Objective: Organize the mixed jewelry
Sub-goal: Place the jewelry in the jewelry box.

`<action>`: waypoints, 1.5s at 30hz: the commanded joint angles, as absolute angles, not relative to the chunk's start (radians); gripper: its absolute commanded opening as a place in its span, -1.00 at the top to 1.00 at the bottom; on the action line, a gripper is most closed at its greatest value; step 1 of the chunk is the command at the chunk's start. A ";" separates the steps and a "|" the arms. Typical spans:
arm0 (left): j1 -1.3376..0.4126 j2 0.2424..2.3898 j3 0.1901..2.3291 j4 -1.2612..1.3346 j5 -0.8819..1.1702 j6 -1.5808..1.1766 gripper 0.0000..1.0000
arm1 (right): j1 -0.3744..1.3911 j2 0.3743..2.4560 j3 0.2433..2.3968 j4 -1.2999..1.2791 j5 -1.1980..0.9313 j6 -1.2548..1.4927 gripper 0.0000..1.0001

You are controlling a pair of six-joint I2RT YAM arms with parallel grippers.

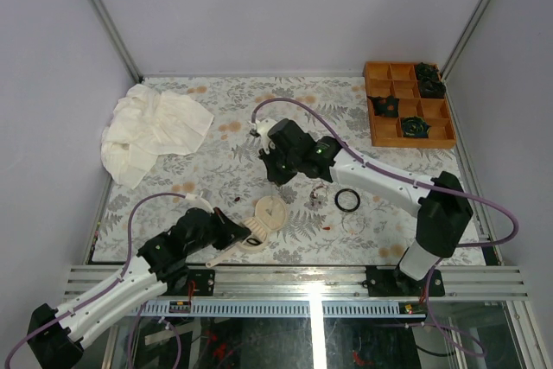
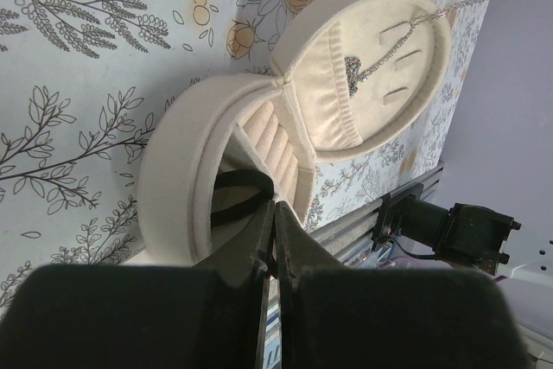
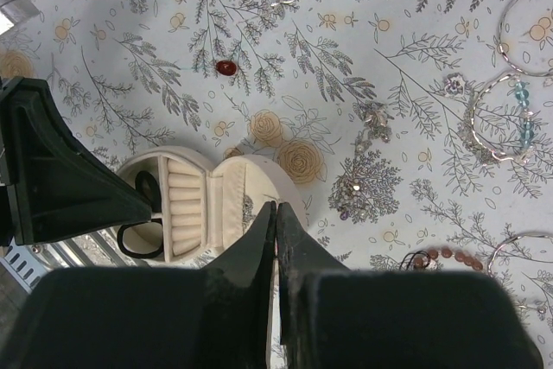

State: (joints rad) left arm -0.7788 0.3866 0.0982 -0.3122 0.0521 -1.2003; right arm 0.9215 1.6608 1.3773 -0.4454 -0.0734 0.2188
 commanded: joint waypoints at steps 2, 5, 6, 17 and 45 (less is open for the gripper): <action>-0.786 0.384 0.065 -0.298 0.038 -1.201 0.99 | 0.914 1.683 1.432 -0.407 -0.106 0.207 1.00; -0.786 0.380 0.064 -0.298 0.039 -1.201 0.99 | 0.913 1.693 1.435 -0.405 -0.112 0.206 1.00; -0.786 0.380 0.063 -0.299 0.039 -1.202 0.99 | 0.914 1.696 1.436 -0.404 -0.115 0.207 1.00; -0.785 0.385 0.065 -0.298 0.039 -1.202 0.99 | 0.913 1.713 1.432 -0.380 -0.161 0.219 1.00; -0.787 0.377 0.054 -0.298 0.038 -1.209 0.99 | 0.934 1.709 1.286 -0.273 -0.275 0.291 1.00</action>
State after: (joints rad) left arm -0.7792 0.3866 0.0940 -0.2996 0.0521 -1.2011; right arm 0.9218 1.7065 1.2896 -0.3199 -0.2497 0.2760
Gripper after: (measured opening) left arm 0.003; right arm 0.010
